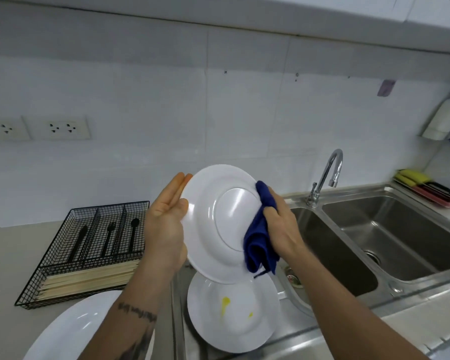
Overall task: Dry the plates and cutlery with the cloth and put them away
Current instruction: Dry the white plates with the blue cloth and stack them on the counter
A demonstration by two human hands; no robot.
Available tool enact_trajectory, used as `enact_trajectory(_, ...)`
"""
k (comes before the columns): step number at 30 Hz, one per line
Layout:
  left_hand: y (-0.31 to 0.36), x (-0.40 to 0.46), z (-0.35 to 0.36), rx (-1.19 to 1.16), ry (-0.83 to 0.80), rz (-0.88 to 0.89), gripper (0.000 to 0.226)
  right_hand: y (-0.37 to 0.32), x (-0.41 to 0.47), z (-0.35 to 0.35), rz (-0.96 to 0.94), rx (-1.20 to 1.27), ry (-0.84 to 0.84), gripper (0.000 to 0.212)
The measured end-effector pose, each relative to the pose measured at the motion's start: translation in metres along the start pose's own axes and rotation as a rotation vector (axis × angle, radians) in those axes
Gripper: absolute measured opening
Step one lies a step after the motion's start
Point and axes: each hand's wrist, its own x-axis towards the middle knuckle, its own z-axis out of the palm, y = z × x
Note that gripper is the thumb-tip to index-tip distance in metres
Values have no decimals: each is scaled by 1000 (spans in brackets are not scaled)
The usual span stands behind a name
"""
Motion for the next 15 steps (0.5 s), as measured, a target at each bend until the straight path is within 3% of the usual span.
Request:
enact_trajectory(4, -6, -2, 7, -16, 4, -35, 55, -5, 3, 5, -217, -178, -6, 60)
enact_trajectory(8, -1, 5, 17, -67, 51, -4, 57, -2, -11, 6, -114, -22, 90, 60)
enact_trajectory(11, -5, 7, 21, -88, 85, -31, 54, 1, -39, 28, -123, -169, 144, 68)
enact_trajectory(15, -18, 6, 24, -120, 62, -122, 52, -14, -57, 48, -456, -468, 8, 71)
